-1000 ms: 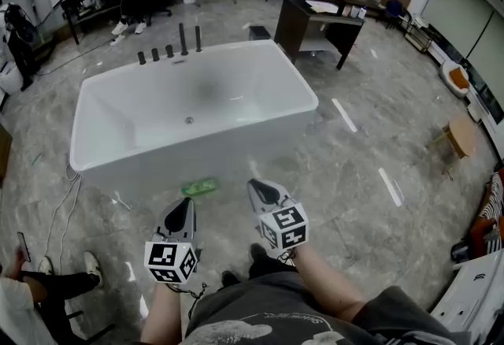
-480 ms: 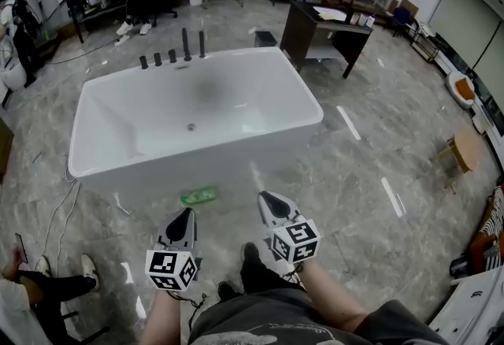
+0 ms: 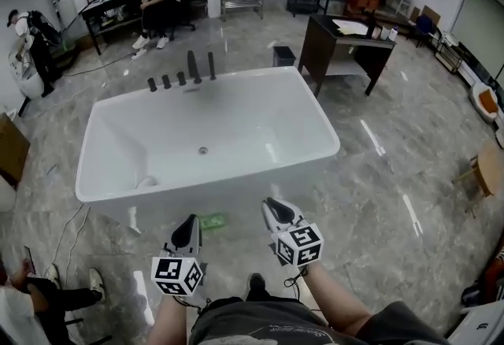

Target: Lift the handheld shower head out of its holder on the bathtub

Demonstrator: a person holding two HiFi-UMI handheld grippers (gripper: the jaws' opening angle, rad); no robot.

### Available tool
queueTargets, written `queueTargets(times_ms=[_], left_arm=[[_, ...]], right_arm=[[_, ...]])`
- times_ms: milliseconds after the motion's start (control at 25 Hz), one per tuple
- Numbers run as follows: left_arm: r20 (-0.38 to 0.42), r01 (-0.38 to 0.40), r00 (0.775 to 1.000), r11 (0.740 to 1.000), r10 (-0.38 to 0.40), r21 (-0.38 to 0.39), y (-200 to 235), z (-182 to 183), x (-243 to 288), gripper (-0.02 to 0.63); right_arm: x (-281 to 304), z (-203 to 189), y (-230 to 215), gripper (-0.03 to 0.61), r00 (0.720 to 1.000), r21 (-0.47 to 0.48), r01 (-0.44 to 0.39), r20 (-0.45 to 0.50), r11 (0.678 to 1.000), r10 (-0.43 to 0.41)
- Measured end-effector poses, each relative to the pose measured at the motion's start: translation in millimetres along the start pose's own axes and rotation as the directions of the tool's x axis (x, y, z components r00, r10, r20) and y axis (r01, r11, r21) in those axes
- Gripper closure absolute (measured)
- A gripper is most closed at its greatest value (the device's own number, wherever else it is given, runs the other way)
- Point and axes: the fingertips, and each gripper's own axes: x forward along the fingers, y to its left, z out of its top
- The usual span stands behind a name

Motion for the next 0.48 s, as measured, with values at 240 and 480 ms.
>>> queueTargets(times_ms=[240, 480], left_arm=[[-0.01, -0.058, 0.998, 0.998, 0.059, 0.036, 22.0, 8.8, 37.1, 0.597], [-0.02, -0.085, 0.996, 0.996, 0.086, 0.022, 70.4, 17.3, 64.8, 0.598]], right_arm=[[57.8, 14.8, -25.2, 0.538, 0.999, 0.009, -0.036, -0.013, 0.999, 0.036], [117.2, 25.1, -23.0, 0.538, 0.999, 0.018, -0.046, -0.028, 0.999, 0.047]])
